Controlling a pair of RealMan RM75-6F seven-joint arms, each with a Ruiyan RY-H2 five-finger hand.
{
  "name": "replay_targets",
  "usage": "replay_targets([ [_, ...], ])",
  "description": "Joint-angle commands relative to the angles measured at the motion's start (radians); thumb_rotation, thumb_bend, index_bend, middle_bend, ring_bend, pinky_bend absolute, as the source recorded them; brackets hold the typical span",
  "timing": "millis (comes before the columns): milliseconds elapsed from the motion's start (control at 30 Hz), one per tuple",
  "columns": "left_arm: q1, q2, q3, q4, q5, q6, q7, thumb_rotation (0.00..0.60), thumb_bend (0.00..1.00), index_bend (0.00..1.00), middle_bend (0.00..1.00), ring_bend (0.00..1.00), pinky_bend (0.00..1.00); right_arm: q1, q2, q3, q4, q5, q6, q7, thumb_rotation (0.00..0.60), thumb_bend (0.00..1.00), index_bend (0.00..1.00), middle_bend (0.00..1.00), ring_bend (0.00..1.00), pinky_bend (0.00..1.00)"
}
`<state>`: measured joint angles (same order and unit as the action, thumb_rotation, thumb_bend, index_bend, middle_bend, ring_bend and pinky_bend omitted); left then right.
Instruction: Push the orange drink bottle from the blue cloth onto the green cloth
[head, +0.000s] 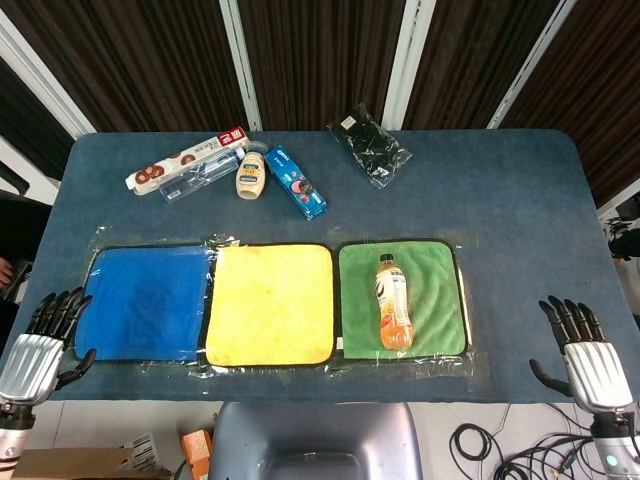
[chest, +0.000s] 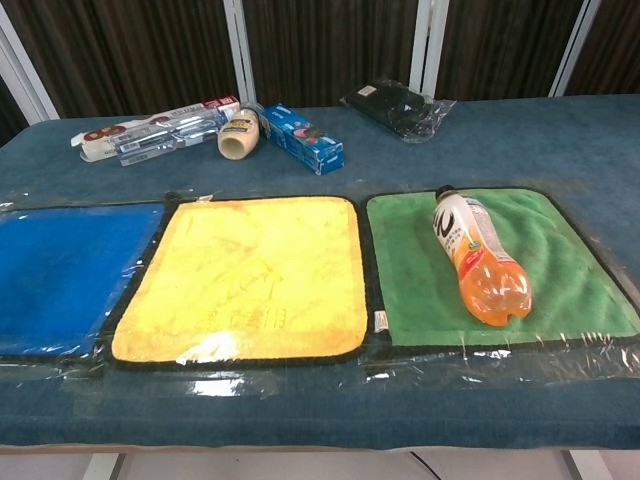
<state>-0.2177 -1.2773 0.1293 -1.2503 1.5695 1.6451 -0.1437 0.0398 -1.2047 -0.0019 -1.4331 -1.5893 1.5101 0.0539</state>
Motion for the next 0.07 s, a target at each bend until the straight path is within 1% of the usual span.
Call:
replay_targets([
  [33, 0.01, -0.011, -0.005, 0.0, 0.02, -0.025, 0.022, 0.6, 0.32, 0.0, 0.0, 0.0, 0.06, -0.001, 0.002, 0.0, 0.003, 0.002, 0.001, 0.005, 0.6, 0.21, 0.0, 0.05, 0.0, 0.07],
  [67, 0.009, -0.011, -0.009, -0.002, 0.018, -0.034, 0.028, 0.6, 0.32, 0.0, 0.0, 0.0, 0.06, -0.001, 0.003, 0.0, 0.003, 0.002, 0.001, 0.008, 0.6, 0.21, 0.0, 0.05, 0.0, 0.07],
])
